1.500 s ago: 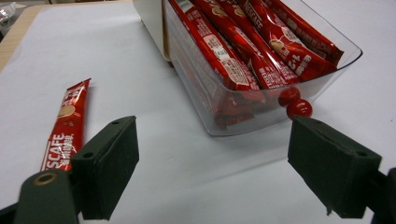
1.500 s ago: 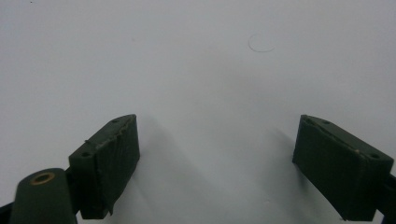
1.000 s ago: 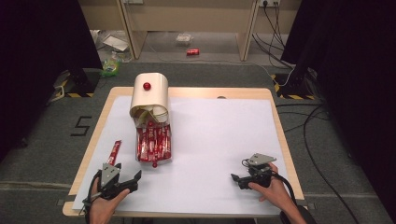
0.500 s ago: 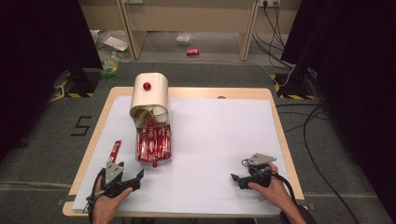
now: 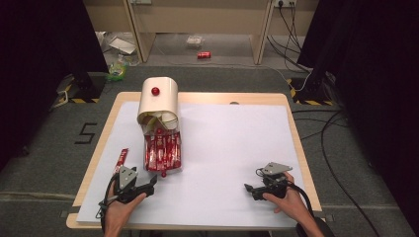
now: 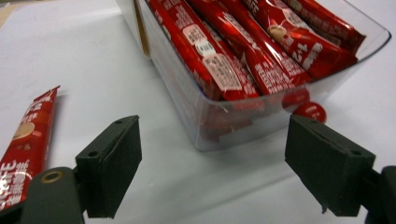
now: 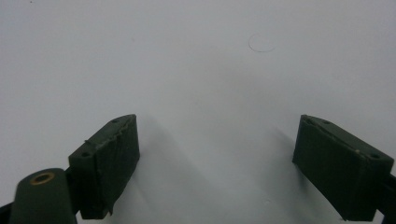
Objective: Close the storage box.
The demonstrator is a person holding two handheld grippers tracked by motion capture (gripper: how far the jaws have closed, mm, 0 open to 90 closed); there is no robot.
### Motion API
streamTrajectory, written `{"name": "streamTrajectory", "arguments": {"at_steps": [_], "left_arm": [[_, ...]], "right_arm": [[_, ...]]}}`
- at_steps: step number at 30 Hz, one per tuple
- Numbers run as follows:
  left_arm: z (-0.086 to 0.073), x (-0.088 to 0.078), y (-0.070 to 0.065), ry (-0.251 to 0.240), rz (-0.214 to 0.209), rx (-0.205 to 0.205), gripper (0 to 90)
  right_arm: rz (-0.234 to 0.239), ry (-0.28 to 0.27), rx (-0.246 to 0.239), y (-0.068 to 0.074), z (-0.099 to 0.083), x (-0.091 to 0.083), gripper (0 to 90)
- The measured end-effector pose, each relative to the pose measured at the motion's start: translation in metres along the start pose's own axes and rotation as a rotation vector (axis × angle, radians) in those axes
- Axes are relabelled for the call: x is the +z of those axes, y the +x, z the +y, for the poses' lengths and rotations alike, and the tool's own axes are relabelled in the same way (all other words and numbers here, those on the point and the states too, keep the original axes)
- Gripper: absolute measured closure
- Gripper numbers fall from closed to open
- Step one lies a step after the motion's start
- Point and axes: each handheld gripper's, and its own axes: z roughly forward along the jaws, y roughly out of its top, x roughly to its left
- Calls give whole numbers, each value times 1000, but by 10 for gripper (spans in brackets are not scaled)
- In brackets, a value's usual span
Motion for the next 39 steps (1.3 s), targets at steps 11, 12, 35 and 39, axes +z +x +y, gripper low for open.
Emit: {"name": "streamTrajectory", "arguments": {"at_steps": [11, 12, 35, 39], "left_arm": [[2, 8, -5, 15, -5, -3, 159], [2, 9, -6, 11, -10, -4, 159], [18, 15, 0, -67, 6, -27, 174], [22, 17, 1, -67, 8, -24, 175]], "right_arm": [[0, 0, 1, 0, 0, 0, 148], [1, 0, 1, 0, 0, 0, 148], [2, 1, 1, 0, 0, 0, 147], [1, 1, 2, 0, 0, 0, 147]]}}
